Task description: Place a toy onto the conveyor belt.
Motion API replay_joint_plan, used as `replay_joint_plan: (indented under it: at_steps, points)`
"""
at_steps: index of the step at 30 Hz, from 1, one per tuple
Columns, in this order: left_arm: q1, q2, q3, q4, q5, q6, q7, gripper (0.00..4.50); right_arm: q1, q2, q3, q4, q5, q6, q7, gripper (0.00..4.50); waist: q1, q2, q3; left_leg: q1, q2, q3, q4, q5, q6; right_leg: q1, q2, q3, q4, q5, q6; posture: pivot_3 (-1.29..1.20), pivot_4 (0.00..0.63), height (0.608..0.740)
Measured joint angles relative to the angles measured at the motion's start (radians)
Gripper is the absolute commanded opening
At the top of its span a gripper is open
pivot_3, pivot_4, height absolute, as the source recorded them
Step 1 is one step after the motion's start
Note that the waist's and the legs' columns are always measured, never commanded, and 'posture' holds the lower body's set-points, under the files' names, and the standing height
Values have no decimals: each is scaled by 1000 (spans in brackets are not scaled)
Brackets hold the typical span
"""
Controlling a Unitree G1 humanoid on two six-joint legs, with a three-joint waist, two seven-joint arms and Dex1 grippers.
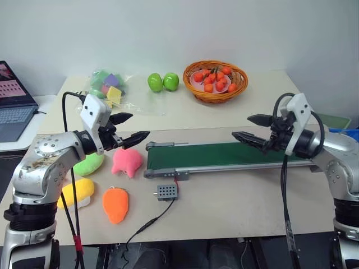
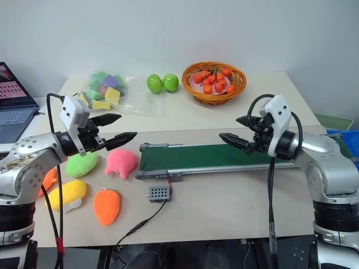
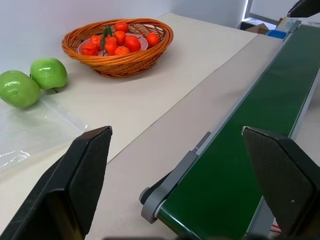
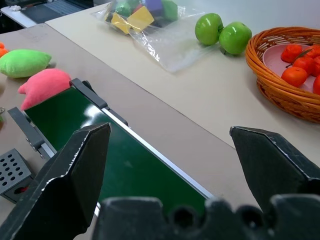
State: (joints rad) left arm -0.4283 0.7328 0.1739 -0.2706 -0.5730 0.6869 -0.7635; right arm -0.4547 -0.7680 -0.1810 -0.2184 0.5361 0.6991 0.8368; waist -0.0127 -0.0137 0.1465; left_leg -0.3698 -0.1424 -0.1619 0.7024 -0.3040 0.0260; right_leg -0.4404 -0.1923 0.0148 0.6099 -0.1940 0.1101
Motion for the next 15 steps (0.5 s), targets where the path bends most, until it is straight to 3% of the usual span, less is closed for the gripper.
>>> replay_joint_plan:
  at_steps: [15]
  points:
    - [14,10,28,1,-18,13,-9,4441,-48,13,31,17,-3,-10,28,4500,0,0,0,0,0,0,0,0,0,0,0,0,0,0,0,0,150,740]
